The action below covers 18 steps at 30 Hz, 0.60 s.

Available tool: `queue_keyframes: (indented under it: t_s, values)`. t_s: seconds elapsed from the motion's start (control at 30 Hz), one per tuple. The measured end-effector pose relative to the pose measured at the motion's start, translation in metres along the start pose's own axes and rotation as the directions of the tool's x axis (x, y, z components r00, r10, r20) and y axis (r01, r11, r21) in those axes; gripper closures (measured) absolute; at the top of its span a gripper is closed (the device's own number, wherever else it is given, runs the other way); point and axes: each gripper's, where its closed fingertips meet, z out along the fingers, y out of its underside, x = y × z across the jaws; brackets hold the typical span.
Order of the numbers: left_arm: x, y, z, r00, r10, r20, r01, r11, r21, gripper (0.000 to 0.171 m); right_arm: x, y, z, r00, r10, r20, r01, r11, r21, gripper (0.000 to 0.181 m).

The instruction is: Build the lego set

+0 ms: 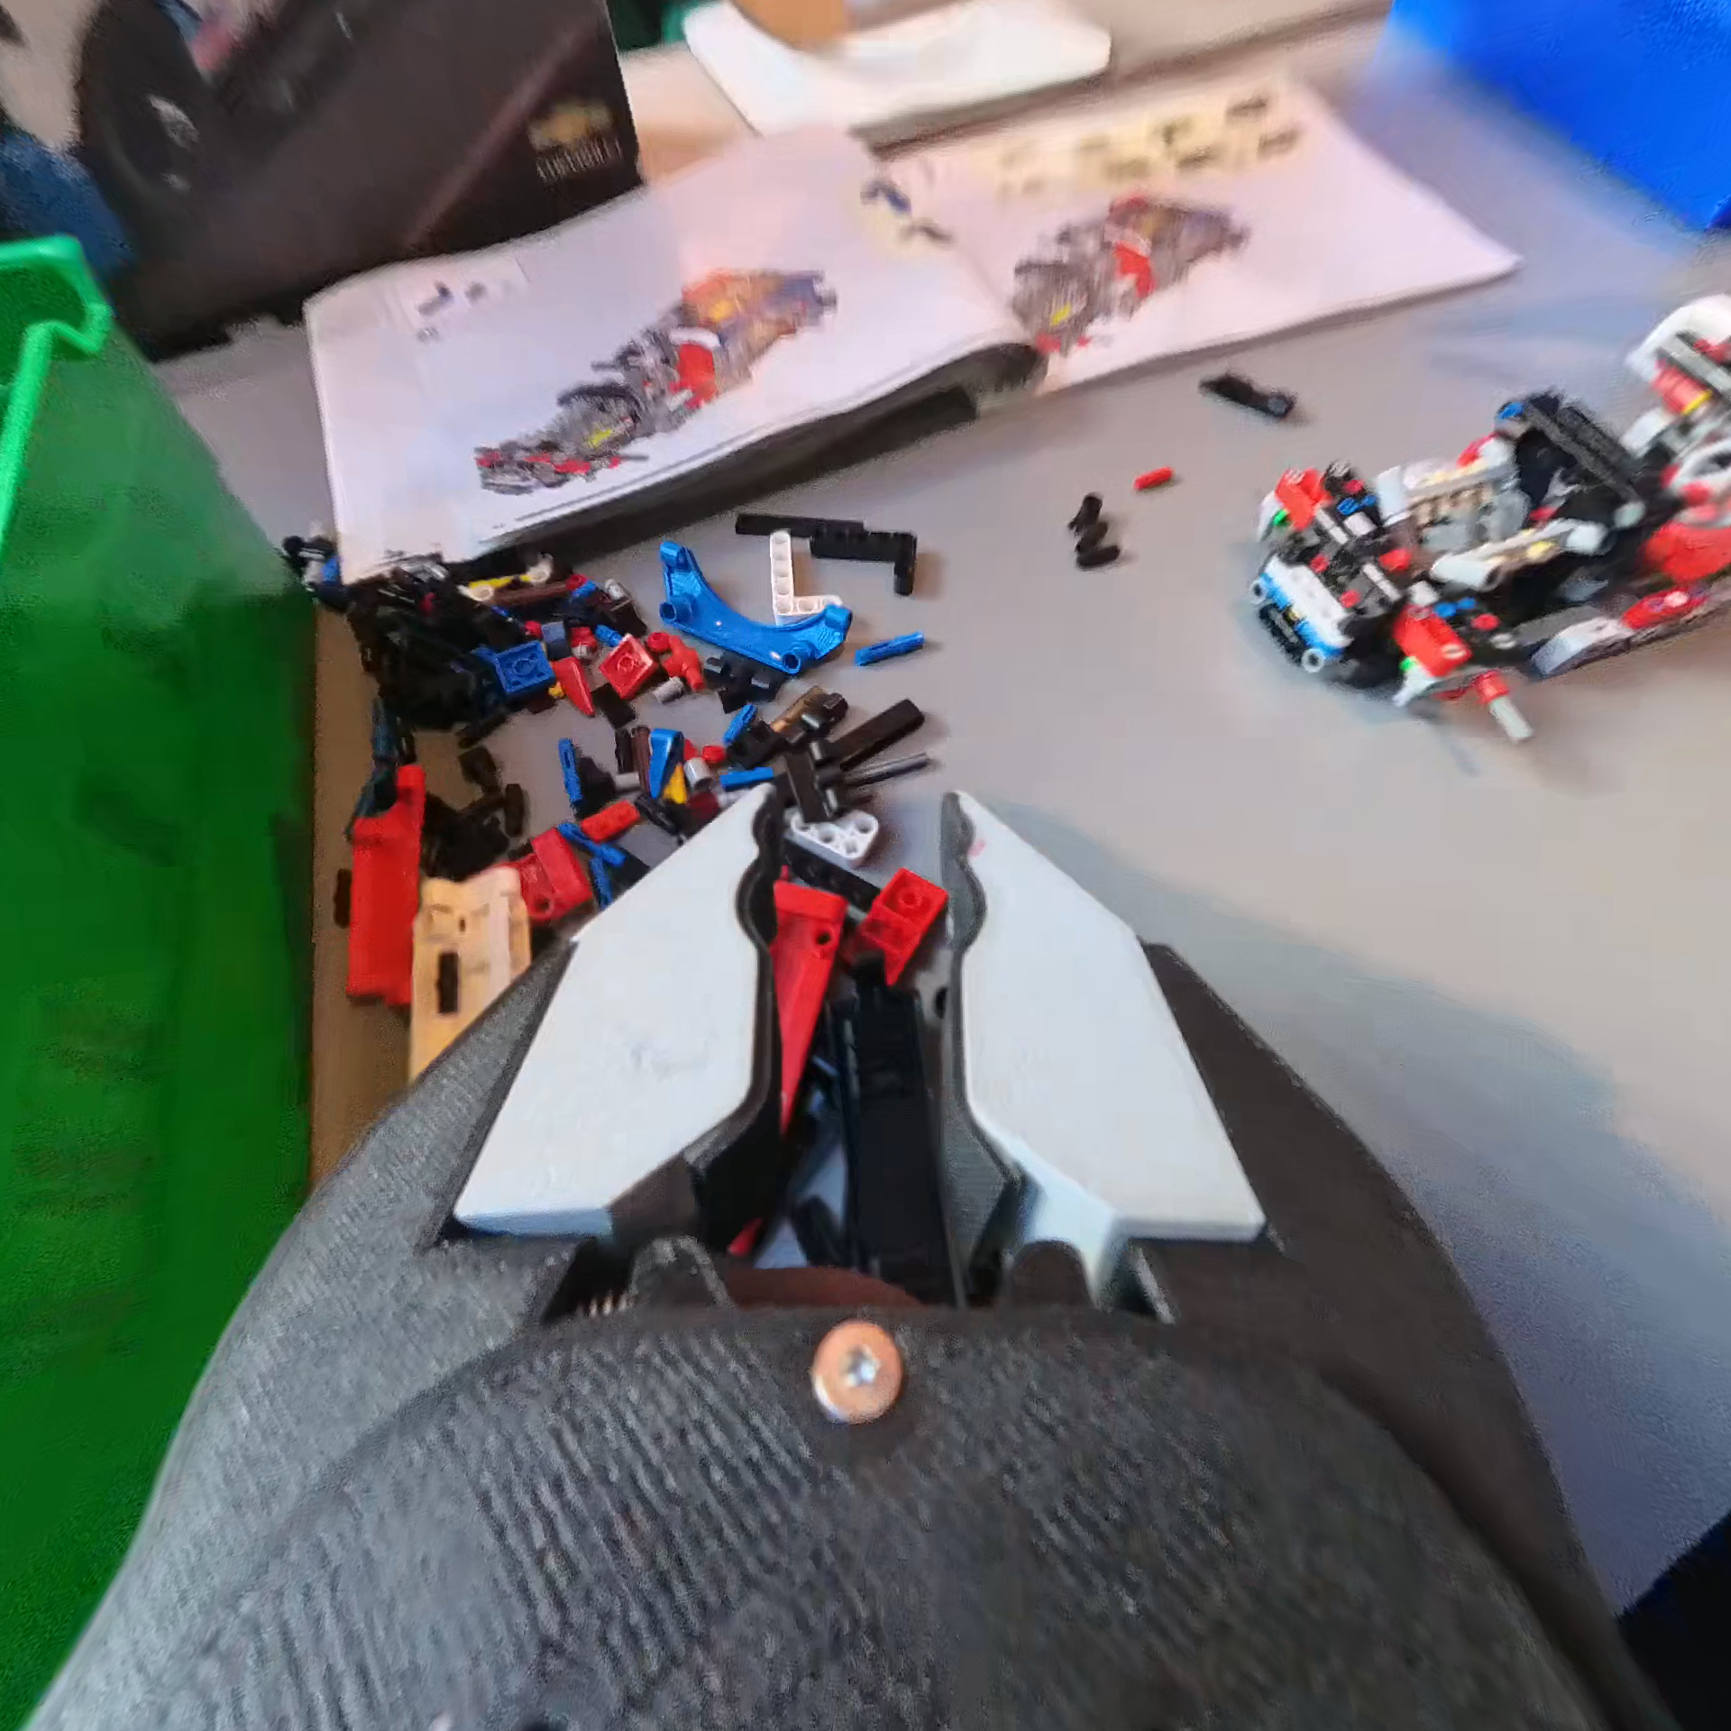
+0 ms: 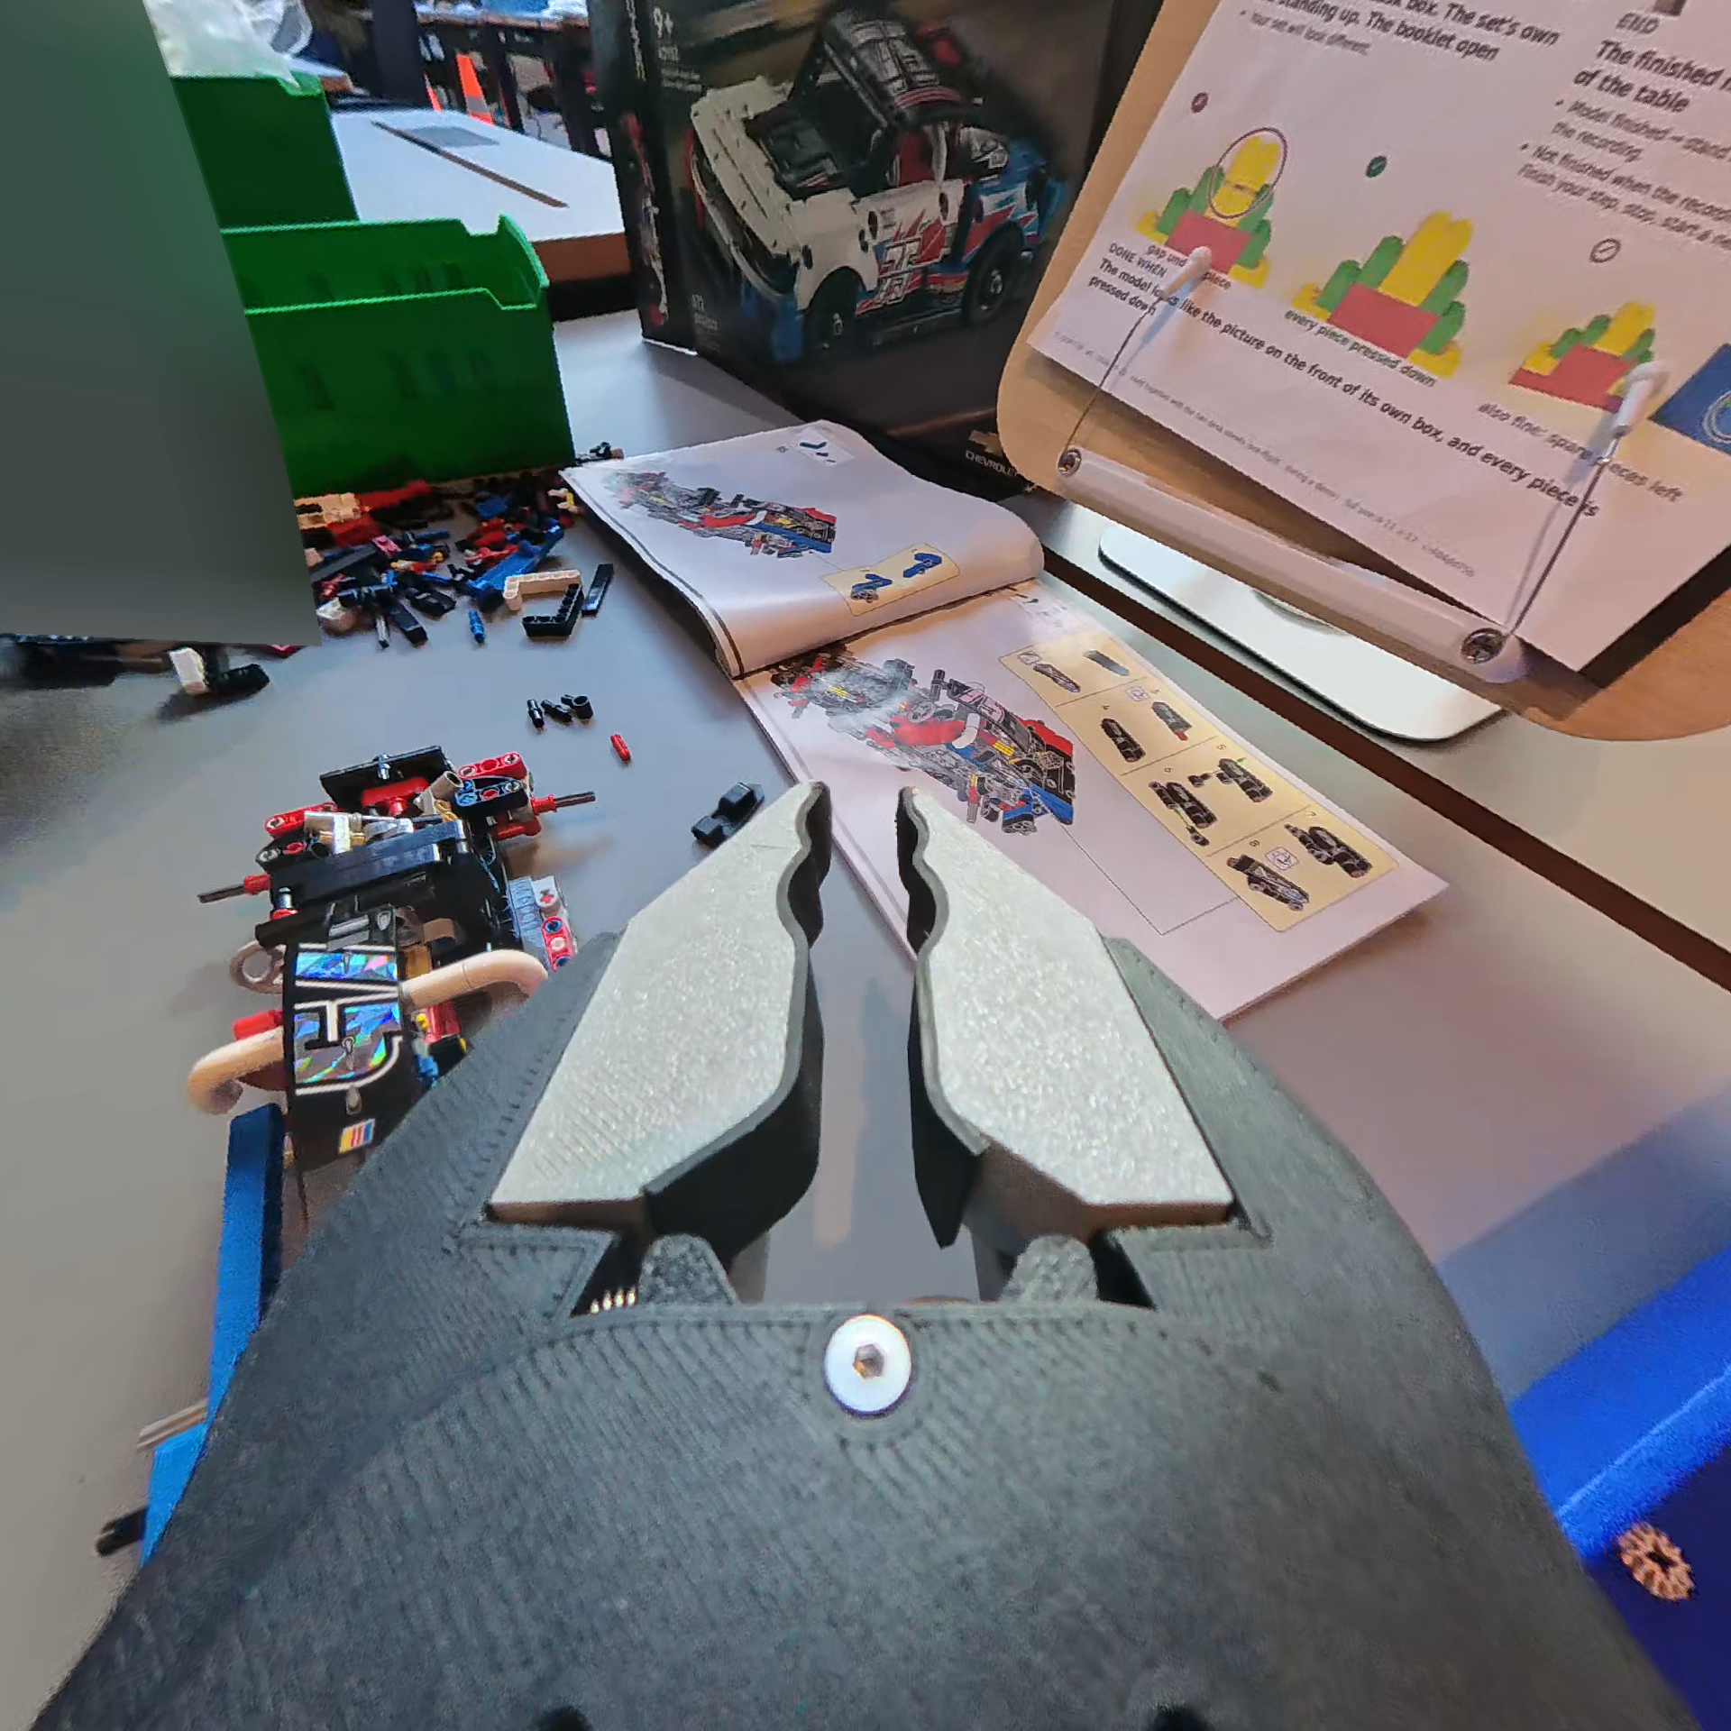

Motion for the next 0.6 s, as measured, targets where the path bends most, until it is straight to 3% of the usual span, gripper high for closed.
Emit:
queue_keyframes:
  t_s: [0.1,0.17,0.27,0.43,0.6]
  values:
    - [-0.016,-0.022,0.019,0.995,0.103,-0.008,-0.103,0.99,-0.093,0.144,-0.001,0.004,-0.007,1.0,-0.023,-0.001,0.023,1.0,0.019,0.171]
    - [-0.025,-0.041,0.032,0.976,0.217,-0.03,-0.219,0.966,-0.134,0.162,-0.002,0.008,-0.012,0.999,-0.034,0.003,0.034,0.999,0.016,0.172]
    - [-0.036,-0.057,0.059,0.909,0.39,-0.147,-0.415,0.883,-0.22,0.165,-0.005,0.014,-0.019,0.999,-0.035,0.031,0.035,0.999,0.016,0.172]
    - [-0.08,-0.035,0.101,0.743,0.595,-0.305,-0.665,0.606,-0.437,0.161,-0.01,0.026,-0.026,0.997,-0.021,0.074,0.021,1.0,-0.003,0.172]
    - [-0.081,-0.017,0.11,0.714,0.536,-0.45,-0.7,0.537,-0.471,0.163,-0.005,0.031,-0.032,0.997,-0.052,0.057,0.053,0.998,-0.02,0.173]
